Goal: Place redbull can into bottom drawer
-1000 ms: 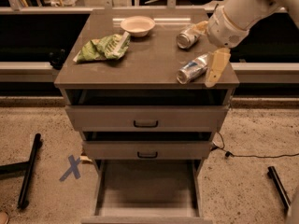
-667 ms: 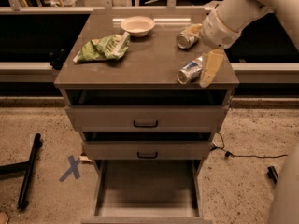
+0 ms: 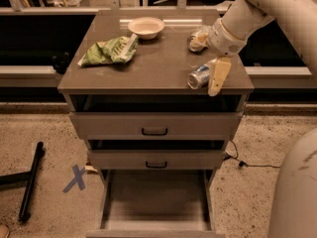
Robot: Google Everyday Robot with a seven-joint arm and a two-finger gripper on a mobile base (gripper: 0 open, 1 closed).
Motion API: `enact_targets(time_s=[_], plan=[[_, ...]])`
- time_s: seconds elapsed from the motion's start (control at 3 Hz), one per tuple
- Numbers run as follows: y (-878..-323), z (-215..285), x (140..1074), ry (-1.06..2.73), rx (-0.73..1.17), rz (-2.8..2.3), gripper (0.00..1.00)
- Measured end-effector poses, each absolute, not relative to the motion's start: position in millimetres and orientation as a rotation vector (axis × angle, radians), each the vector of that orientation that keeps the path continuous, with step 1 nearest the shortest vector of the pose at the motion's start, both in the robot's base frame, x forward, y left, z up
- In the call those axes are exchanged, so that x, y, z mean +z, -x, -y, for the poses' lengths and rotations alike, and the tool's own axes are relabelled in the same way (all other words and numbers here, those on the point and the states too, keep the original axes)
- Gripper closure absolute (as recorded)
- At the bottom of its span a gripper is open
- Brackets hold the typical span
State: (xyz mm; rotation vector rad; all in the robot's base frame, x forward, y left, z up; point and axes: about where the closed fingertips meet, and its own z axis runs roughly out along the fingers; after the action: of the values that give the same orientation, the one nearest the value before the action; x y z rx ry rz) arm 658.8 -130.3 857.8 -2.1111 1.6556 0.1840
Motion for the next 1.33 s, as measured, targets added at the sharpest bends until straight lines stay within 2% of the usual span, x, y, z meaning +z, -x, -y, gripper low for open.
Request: enact_targets(time_s=[0.67,1.0,1.33], plan=[[-664.9,134.0,839.4,2.142,0.158,-1.696,0.0],[-667.3,140.8,832.5,2.145,0.135,-1.727,0.14],[-668.8,148.1,826.0,2.149,0.121,-1.758,0.38]])
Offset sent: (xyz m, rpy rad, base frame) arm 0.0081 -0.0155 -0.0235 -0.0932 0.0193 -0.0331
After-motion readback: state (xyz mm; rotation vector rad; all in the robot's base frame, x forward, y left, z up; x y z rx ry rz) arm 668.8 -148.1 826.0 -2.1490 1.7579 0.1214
